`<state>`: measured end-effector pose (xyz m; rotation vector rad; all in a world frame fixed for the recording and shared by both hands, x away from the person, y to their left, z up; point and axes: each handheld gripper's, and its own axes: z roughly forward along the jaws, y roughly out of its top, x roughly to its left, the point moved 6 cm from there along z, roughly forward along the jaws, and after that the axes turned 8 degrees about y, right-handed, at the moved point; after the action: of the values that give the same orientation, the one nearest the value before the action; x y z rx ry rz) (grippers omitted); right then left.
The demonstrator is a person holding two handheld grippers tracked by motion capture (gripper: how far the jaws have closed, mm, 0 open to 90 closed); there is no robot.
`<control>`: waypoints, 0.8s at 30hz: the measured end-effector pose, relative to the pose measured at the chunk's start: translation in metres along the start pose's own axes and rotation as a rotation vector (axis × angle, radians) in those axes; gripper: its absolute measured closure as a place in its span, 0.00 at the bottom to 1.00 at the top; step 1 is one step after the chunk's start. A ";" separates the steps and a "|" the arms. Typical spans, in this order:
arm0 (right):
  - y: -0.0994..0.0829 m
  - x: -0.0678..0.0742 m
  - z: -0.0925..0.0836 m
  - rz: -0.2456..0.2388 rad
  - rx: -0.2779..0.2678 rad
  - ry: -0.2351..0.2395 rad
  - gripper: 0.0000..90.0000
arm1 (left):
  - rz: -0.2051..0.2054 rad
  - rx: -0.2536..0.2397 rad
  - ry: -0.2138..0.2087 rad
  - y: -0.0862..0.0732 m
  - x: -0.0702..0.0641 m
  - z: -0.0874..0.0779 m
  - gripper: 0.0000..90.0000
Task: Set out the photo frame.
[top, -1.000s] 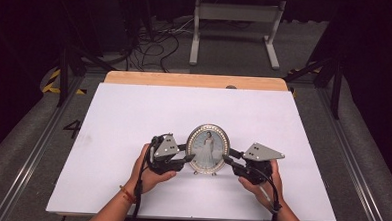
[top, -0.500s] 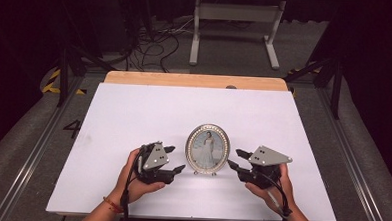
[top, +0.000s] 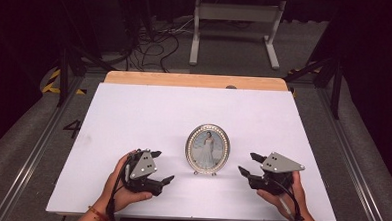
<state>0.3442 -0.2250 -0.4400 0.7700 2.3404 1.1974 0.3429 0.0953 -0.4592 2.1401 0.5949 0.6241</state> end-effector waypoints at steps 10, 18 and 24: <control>-0.019 -0.008 -0.004 0.011 0.049 -0.033 0.41 | -0.017 0.017 0.014 -0.017 0.009 -0.013 0.18; -0.027 -0.008 -0.005 -0.008 0.080 -0.046 0.35 | -0.024 0.035 0.016 -0.028 0.013 -0.017 0.16; -0.036 -0.007 -0.003 -0.007 0.083 -0.042 0.32 | -0.037 0.044 0.021 -0.036 0.016 -0.021 0.15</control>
<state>0.3370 -0.2488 -0.4677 0.8061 2.3690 1.0767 0.3351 0.1372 -0.4723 2.1609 0.6633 0.6188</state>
